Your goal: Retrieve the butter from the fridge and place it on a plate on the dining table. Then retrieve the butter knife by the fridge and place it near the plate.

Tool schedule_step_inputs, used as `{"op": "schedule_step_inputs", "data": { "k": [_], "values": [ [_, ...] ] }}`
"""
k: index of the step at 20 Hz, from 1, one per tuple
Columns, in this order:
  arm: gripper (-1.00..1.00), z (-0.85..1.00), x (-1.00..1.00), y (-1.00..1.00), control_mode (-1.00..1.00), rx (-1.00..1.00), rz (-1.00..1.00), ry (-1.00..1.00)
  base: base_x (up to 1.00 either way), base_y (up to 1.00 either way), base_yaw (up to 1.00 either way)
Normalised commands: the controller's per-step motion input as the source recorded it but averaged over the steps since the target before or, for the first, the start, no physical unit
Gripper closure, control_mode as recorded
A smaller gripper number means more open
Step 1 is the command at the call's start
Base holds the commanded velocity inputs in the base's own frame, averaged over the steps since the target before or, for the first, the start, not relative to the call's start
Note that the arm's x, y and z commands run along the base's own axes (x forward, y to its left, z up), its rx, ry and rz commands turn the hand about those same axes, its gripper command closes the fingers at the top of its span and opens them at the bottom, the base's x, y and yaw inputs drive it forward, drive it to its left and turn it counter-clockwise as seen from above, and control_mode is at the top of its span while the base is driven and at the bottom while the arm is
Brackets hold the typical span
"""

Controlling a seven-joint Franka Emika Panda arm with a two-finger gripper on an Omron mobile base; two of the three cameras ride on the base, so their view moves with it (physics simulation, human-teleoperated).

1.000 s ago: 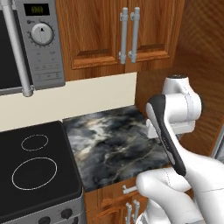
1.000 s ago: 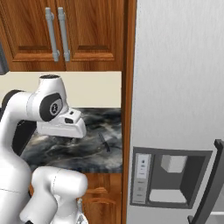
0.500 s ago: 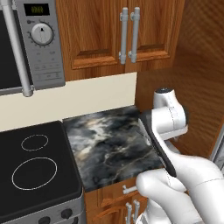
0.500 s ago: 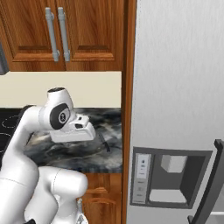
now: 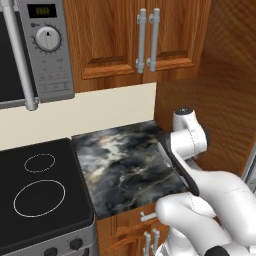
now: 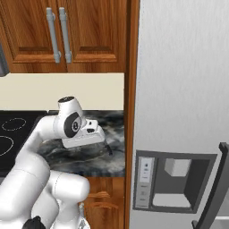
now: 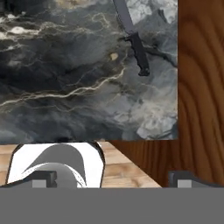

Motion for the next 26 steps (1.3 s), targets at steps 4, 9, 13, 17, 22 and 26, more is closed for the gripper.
{"op": "schedule_step_inputs", "data": {
  "k": [4,9,13,17,22,26],
  "values": [
    [-1.0,-0.37,0.65,-0.03,-1.0,0.0,0.12,-0.01,0.0,0.0,0.0],
    [-1.0,-0.27,0.65,-0.16,-1.0,0.0,0.11,0.0,0.0,0.0,0.0],
    [-1.0,-0.05,0.57,-0.19,-1.0,0.0,0.04,0.04,0.0,0.0,0.0],
    [-1.0,-0.13,0.31,-0.01,-1.0,0.0,0.01,0.0,0.0,0.0,0.0],
    [-1.0,-0.21,0.34,-0.08,-1.0,0.0,0.0,0.01,0.0,0.0,0.0],
    [-1.0,-0.36,0.25,-0.06,-1.0,0.02,0.0,0.01,0.0,0.0,0.0]
  ]
}}
